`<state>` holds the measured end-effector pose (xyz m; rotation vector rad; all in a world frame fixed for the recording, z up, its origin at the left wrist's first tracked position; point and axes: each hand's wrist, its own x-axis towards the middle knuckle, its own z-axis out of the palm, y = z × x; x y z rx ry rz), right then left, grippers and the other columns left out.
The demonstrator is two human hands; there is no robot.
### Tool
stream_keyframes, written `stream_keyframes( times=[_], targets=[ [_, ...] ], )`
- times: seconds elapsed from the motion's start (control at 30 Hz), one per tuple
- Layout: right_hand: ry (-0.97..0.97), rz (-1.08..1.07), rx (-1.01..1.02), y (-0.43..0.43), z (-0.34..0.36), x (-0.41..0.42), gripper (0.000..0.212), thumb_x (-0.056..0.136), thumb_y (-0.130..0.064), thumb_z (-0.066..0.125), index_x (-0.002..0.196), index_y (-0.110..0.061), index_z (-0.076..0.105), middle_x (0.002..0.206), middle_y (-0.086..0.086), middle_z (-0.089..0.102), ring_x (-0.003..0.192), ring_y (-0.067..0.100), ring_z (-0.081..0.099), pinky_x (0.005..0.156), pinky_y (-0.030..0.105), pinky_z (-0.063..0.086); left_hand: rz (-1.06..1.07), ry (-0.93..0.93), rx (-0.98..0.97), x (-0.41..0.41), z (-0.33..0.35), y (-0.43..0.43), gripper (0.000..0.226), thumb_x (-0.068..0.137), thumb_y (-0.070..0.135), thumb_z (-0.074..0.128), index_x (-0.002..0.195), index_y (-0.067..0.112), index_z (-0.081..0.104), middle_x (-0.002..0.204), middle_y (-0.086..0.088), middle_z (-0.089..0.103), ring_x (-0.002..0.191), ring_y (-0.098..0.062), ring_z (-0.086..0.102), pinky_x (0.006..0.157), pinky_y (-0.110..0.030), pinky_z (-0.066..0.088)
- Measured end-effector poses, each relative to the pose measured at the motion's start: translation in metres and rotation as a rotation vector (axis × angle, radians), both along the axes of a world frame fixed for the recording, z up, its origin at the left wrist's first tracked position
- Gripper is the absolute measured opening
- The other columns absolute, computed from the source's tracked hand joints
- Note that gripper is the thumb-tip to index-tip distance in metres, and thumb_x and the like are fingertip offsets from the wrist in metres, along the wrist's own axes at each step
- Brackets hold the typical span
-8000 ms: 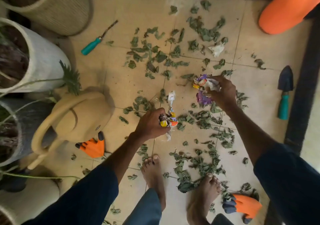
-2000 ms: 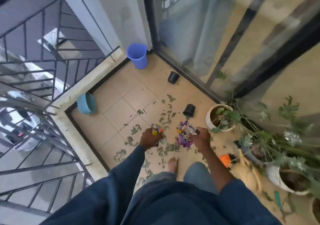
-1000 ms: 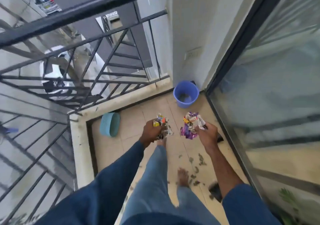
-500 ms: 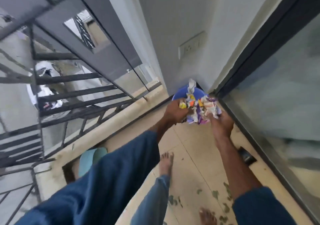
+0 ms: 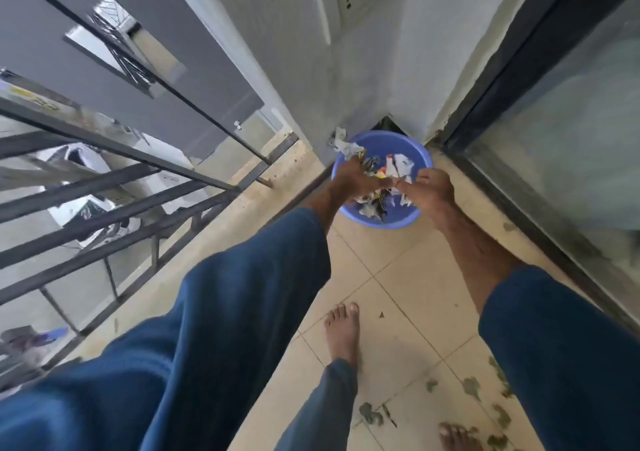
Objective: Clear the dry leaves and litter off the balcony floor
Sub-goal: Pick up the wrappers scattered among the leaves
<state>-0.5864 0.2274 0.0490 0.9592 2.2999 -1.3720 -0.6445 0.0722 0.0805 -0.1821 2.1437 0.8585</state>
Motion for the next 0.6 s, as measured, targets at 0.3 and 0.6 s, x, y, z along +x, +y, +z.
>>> stream_keyframes(
  times=[0.3,0.6],
  targets=[
    [-0.024,-0.127,-0.155,0.011,-0.002,0.014,0.015,0.064,-0.012,0.059,0.061,-0.023,0.049,0.065,-0.004,0.053,0.065,0.021,0.052,0.065,0.033,0.045,0.066,-0.024,-0.035,-0.004,0.011,-0.006,0.06,0.101,0.034,0.064,0.149,0.003,0.044,0.148,-0.017,0.05,0.13,-0.034,0.054,0.102,-0.049,0.052],
    [0.048,-0.262,-0.544,-0.007,0.055,-0.003,0.032,0.092,0.012,0.059,0.125,0.013,0.06,0.115,0.024,0.069,0.098,0.028,0.068,0.078,0.021,0.06,0.008,-0.125,-0.036,-0.004,0.017,-0.016,0.025,0.099,0.022,0.059,0.114,0.006,0.071,0.101,-0.009,0.071,0.094,-0.027,0.072,0.085,-0.042,0.063]
  ],
)
